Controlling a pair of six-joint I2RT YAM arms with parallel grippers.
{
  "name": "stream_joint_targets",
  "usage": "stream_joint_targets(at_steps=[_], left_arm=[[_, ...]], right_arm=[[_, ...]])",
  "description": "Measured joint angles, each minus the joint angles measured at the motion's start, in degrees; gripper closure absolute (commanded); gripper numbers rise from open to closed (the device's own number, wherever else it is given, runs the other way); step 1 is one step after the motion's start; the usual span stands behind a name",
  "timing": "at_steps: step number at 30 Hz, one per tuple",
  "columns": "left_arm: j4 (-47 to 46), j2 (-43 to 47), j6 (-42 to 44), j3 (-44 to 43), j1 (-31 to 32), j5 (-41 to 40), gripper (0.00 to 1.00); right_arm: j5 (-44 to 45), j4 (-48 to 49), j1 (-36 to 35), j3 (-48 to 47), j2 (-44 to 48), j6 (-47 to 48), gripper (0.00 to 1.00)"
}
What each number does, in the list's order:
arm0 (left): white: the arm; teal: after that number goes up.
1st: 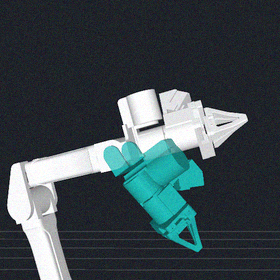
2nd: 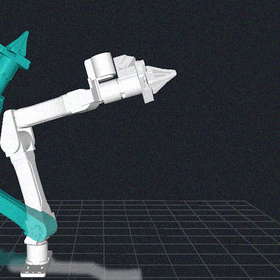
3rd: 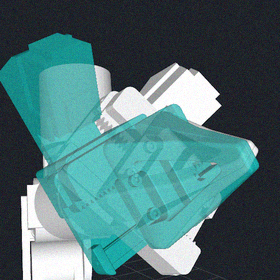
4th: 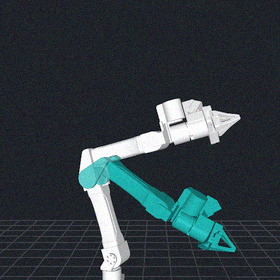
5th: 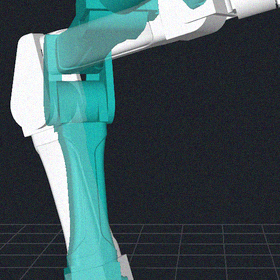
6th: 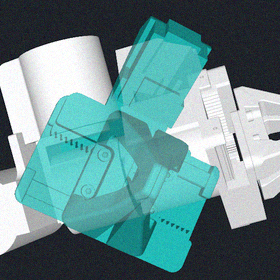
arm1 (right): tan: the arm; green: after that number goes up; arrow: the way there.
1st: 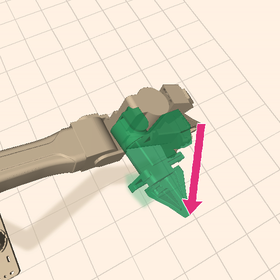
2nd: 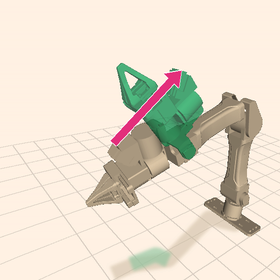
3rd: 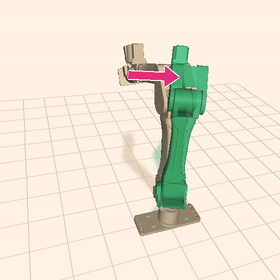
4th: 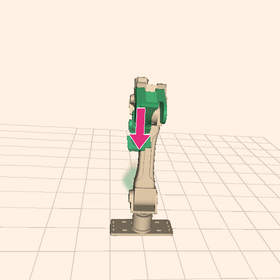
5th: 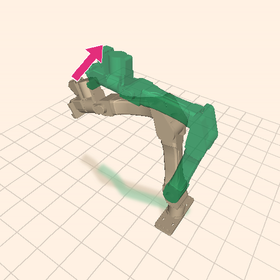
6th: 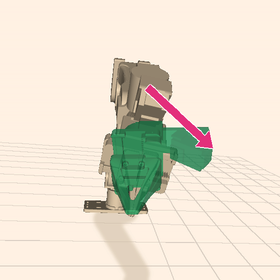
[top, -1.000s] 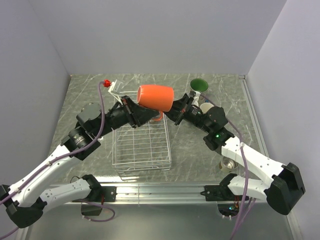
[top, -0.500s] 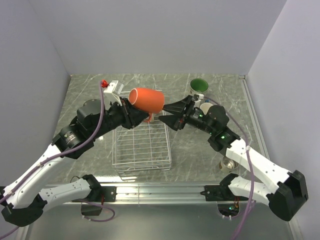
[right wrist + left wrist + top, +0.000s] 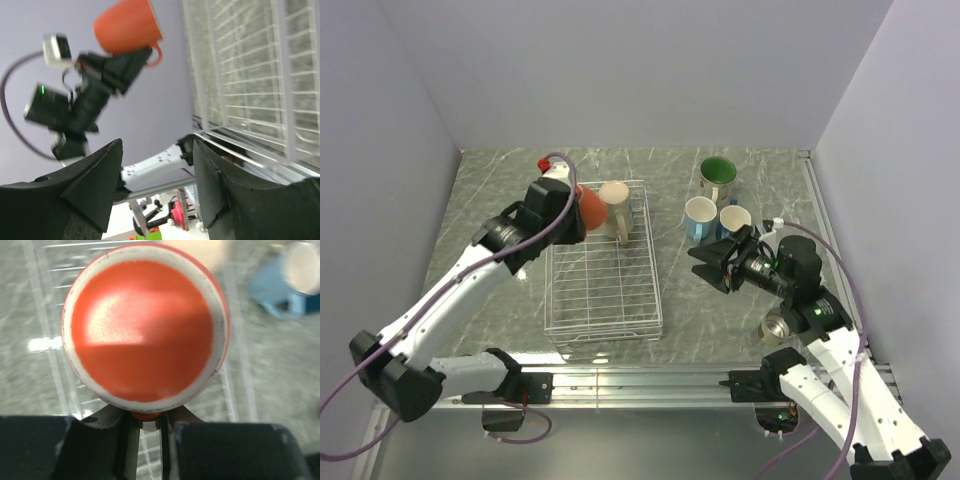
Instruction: Load the cups into the dish rack
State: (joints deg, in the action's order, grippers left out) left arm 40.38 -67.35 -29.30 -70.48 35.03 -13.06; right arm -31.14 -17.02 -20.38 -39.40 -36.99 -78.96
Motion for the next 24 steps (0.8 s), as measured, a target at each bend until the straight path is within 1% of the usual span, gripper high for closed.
stream_joint_targets(at_steps=[4,8,15,18,24], left_arm=[[-0.2,-3.85,1.99,1.05,-7.17,0.83,1.0],[-1.36,-8.24,3.76,1.14,-10.69,1.64,1.0],[-5.75,-19.04,5.33,1.09,-11.43,3.34,1.0],[-7.41,-22.62,5.64,1.09,-11.58,3.32,1.0],[-10.12,-25.31,5.64,1.09,-11.82,2.23,1.0]], right_arm=[[-0.09,-4.94,0.87,0.52,3.43,2.03,0.36],[-0.04,-9.33,1.62,0.15,5.11,4.72,0.37],[0.74,-17.2,2.8,-2.62,5.27,9.9,0.38],[1.33,-19.47,3.08,-5.35,4.61,12.48,0.38],[2.38,-21.84,3.45,-9.29,3.65,16.11,0.38]])
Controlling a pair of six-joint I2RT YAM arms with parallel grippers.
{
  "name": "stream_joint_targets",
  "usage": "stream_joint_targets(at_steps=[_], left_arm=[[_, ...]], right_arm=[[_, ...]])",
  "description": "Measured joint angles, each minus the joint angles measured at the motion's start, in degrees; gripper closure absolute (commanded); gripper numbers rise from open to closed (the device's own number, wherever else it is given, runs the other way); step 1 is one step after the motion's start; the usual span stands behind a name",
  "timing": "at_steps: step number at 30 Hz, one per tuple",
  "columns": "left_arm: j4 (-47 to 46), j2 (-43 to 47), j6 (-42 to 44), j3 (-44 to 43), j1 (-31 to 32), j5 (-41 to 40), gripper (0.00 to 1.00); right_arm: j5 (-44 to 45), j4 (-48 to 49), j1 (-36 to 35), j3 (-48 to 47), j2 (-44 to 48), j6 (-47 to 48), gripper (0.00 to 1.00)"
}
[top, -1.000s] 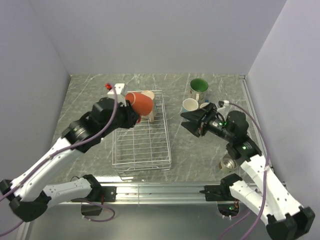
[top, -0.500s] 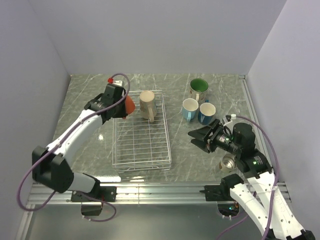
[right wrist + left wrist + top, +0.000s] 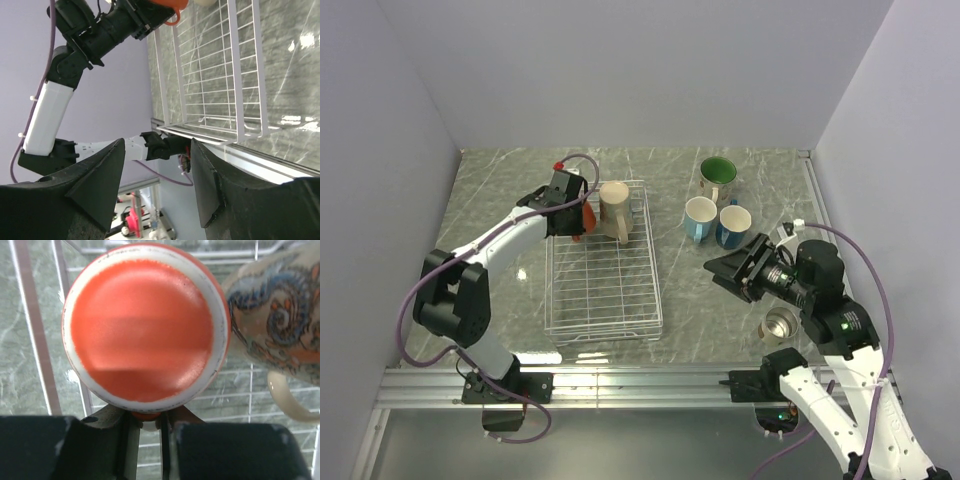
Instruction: Load the cups into the dish rack
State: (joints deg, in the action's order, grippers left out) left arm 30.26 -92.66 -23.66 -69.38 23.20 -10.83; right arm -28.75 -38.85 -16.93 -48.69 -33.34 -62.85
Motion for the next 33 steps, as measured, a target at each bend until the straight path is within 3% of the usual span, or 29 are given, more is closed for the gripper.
stream_joint_targets(at_steps=[1,4,8,11,22,33], left_arm=[[-0.37,-0.13,0.0,0.0,-0.04,-0.46,0.99],[-1.7,-0.44,0.02,0.0,-0.11,-1.99,0.71],[-4.2,-1.38,0.5,-0.02,-0.15,-2.84,0.53],[-5.38,-1.46,0.57,0.0,-0.15,-3.02,0.45],[-2.23,0.46,-0.07,-3.02,-0.2,-2.97,0.32],[6.75,18.62,-7.28,-7.32,-0.22,-1.86,0.28]], right_arm=[[0.22,-0.13,0.07,-0.2,0.0,0.46,0.38],[1.18,-1.31,0.24,-0.52,-0.22,1.9,0.38],[2.84,-3.65,0.33,-2.21,-1.73,4.48,0.38],[4.2,-4.61,0.48,-4.37,-3.41,6.58,0.38],[8.24,-5.68,2.21,-9.75,-11.23,12.04,0.39],[16.87,-8.76,11.34,-25.88,-34.71,22.34,0.41]])
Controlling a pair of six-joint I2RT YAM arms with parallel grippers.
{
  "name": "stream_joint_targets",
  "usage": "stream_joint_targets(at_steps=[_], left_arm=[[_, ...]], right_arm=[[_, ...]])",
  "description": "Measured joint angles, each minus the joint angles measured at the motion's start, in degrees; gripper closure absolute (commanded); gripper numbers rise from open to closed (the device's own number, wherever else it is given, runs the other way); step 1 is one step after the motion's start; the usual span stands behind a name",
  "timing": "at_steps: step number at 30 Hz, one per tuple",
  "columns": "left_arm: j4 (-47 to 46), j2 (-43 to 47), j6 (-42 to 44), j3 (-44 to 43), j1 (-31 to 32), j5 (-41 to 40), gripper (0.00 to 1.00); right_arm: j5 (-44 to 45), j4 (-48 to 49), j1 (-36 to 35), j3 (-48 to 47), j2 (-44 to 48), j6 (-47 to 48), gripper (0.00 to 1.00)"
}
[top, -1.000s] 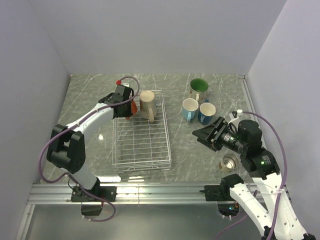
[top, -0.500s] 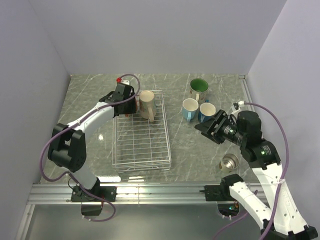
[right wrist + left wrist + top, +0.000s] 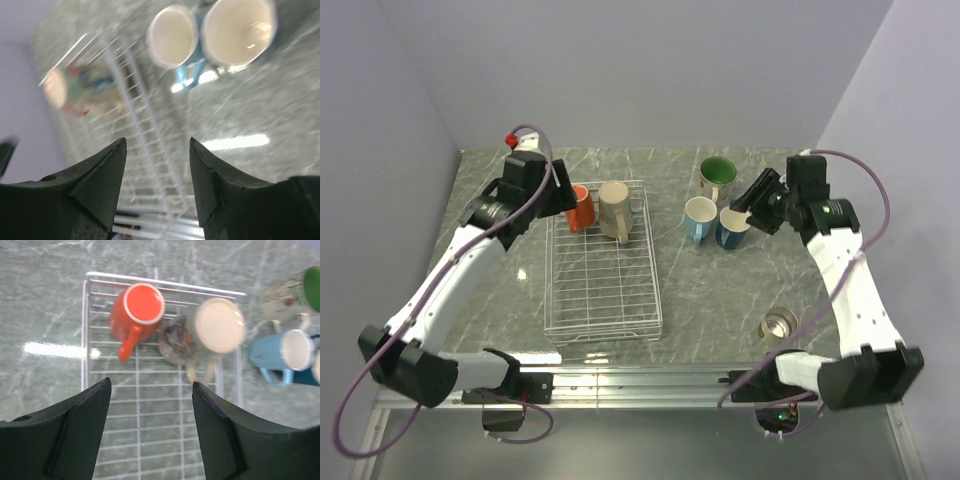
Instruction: Load the cups into the dish rack
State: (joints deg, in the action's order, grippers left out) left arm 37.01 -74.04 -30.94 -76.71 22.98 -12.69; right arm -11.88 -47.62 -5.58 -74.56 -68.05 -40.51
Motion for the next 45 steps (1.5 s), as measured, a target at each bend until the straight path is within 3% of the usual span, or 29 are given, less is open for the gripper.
stream_joint_targets(at_steps=[9,18,40,45], left_arm=[[3.21,11.28,-6.19,5.11,0.02,5.9,0.32],[6.32,18.62,-9.01,9.53,0.02,7.39,0.31],[11.74,22.93,-9.22,9.97,0.02,7.23,0.33],[12.66,23.3,-9.22,9.97,0.02,7.17,0.33]], right_arm=[[2.84,-0.24,1.33,-11.28,-23.08,5.22,0.45],[6.56,-1.2,1.33,-21.62,-35.39,7.52,0.48],[11.02,1.68,-1.31,-18.69,-42.91,7.32,0.49],[11.91,2.21,-1.36,-18.14,-43.95,7.02,0.6]])
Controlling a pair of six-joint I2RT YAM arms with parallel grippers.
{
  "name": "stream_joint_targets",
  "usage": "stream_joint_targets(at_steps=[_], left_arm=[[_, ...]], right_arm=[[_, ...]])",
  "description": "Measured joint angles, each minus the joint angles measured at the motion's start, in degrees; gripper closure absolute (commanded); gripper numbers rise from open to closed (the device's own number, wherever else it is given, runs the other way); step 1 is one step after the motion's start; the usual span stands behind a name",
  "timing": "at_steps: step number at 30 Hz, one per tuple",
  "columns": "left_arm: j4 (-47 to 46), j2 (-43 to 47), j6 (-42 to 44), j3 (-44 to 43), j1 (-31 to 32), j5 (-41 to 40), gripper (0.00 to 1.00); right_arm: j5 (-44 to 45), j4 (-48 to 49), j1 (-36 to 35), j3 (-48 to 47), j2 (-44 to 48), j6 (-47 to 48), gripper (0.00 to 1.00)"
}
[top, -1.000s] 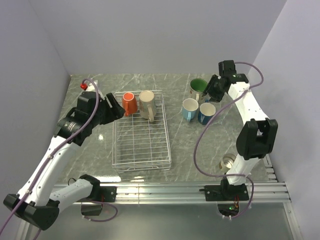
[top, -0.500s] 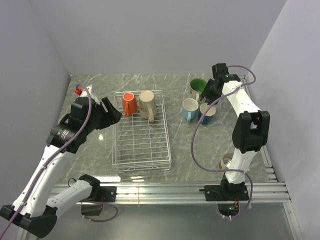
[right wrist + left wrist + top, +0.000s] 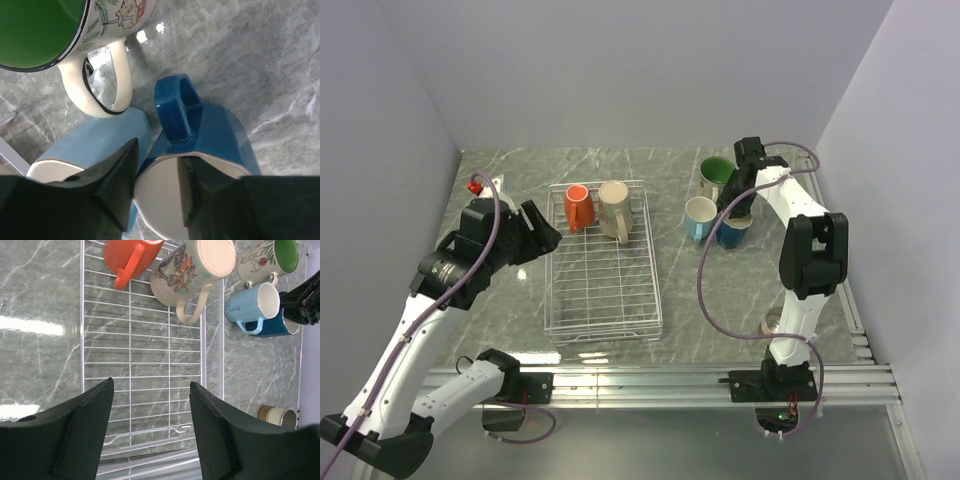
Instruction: Load the cups into the dish rack
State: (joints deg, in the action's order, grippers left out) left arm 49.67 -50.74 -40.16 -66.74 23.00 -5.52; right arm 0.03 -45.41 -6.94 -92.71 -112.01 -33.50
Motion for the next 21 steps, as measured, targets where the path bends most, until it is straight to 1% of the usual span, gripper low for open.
stream_joint_targets(at_steps=[1,3,4,6,16,21], left_arm=[[0.26,0.22,0.0,0.0,0.0,-0.13,0.33],[0.92,0.76,0.0,0.0,0.0,-0.37,0.33],[1.22,1.2,0.0,0.0,0.0,-0.48,0.33],[1.64,1.84,0.0,0.0,0.0,-0.79,0.33],[2.56,3.15,0.09,-0.02,0.0,-1.81,0.32],[2.47,2.34,0.59,-1.14,0.0,-1.14,0.3]], right_arm=[[-0.04,0.26,0.0,0.22,-0.02,-0.07,0.67],[-0.13,0.5,-0.04,0.5,-0.02,-0.26,0.78],[-0.07,0.68,-0.11,0.59,-0.02,-0.26,0.88],[0.85,0.81,-0.33,1.07,0.44,0.2,1.0],[3.02,1.2,-0.44,4.07,3.61,1.25,1.0],[3.82,-0.7,-0.42,6.01,8.2,1.86,1.0]])
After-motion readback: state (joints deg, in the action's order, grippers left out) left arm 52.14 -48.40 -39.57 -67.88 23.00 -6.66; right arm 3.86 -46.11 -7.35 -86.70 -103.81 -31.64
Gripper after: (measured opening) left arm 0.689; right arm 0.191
